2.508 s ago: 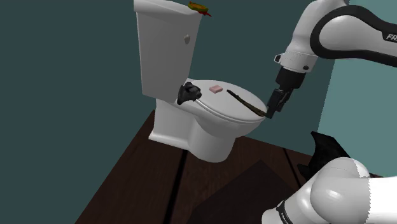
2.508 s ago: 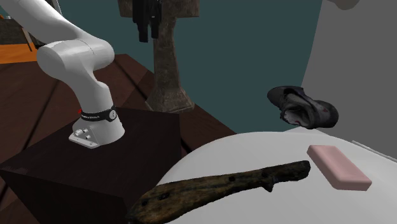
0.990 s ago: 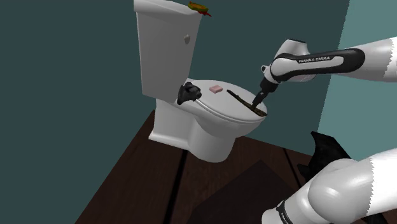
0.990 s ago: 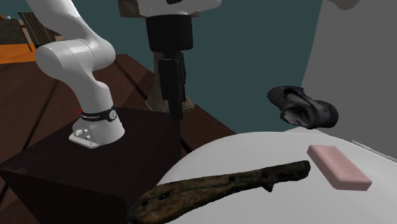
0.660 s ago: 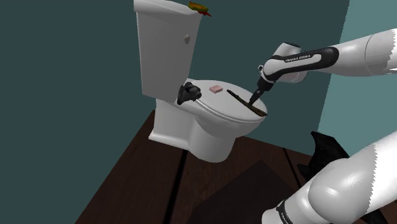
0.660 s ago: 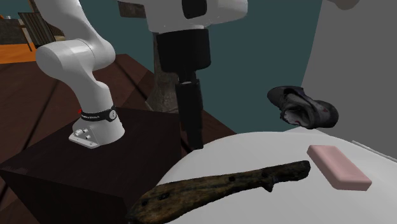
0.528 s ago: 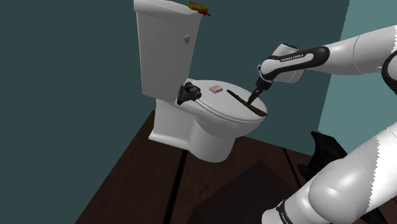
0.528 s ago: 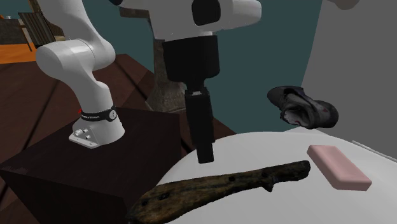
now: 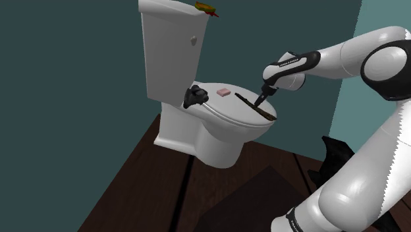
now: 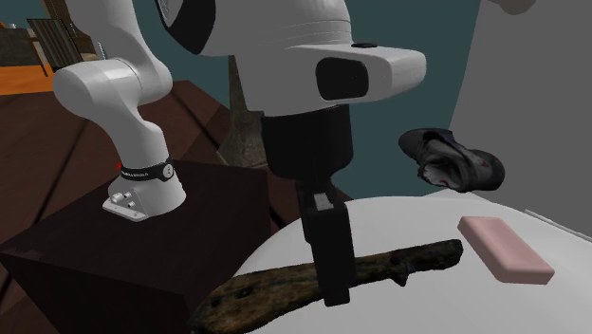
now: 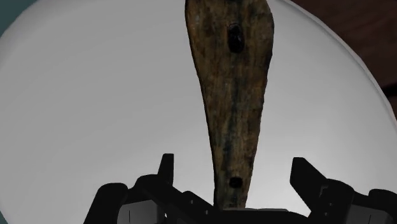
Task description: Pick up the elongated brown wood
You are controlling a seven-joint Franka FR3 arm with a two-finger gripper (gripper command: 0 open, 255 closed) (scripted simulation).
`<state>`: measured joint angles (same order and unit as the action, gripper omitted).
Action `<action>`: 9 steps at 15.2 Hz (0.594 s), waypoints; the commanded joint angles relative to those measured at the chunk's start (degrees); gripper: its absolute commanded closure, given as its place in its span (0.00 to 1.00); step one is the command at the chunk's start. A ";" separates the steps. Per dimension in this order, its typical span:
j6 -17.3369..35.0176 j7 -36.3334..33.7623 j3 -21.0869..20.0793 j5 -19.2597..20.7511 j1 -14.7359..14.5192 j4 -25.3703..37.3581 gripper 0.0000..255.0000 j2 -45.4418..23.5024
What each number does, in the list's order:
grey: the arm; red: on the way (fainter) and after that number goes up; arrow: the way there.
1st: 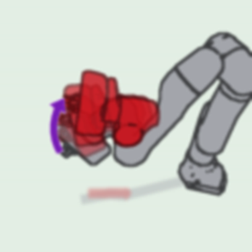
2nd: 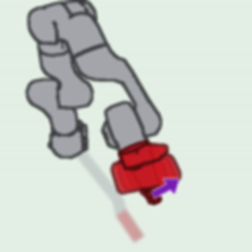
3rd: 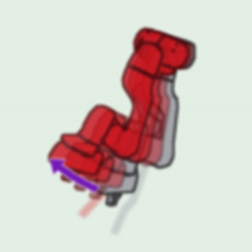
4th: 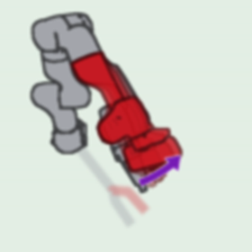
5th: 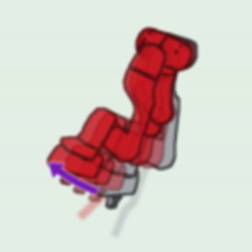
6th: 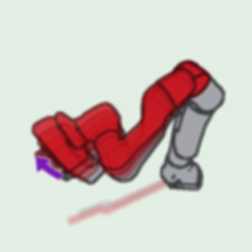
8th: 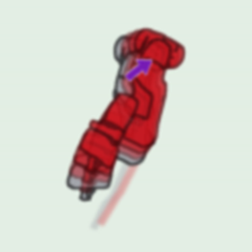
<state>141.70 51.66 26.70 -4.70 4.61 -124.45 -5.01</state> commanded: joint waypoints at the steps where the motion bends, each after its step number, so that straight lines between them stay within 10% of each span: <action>1: 1.42 0.76 -0.11 -0.98 0.17 -0.37 0.00 -1.15; 4: 2.54 1.25 -0.26 -1.67 0.28 -0.80 0.00 -1.94; 5: 2.52 1.25 -0.26 -1.67 0.28 -0.78 1.00 -1.94; 9: 2.66 1.33 -0.25 -1.72 0.31 -0.90 1.00 -1.97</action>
<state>143.60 52.97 26.35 -6.44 4.82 -125.20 -6.57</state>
